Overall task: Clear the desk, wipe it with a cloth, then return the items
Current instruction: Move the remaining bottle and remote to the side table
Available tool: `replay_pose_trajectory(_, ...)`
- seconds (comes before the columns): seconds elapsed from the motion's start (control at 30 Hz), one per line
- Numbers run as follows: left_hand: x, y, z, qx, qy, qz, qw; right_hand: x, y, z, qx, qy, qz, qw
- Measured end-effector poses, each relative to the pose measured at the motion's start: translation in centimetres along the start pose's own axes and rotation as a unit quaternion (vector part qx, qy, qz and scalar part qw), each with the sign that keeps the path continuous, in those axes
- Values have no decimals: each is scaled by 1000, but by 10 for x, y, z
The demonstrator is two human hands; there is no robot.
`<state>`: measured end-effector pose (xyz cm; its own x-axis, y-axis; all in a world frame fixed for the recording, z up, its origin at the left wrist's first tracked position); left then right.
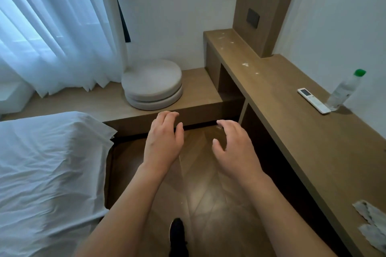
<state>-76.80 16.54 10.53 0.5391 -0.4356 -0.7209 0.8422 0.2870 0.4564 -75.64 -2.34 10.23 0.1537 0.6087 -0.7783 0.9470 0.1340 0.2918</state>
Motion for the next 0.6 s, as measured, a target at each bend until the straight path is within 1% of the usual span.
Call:
replay_pose_trajectory(0.17, 32, 83, -45, 14, -12, 2, 1000, 50, 84, -10, 10, -13, -5, 1000)
replay_pose_trajectory(0.43, 57, 232, -112, 37, -17, -17, 999, 114, 227, -57, 18, -19, 5, 1000)
replay_pose_trajectory(0.6, 79, 296, -142, 28, -30, -24, 999, 147, 288, -58, 37, -34, -3, 999)
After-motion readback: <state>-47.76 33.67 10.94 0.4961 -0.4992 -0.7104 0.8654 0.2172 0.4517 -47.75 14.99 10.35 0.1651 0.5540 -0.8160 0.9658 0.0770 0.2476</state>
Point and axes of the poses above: each hand's wrist, its own y-axis towards the middle knuckle, its own x-axis out of the palm, z = x × y, the point moved 5 cm from there along y, towards the middle knuckle, and after that the axes turned 7 degrees about z, right-handed, at the moved point
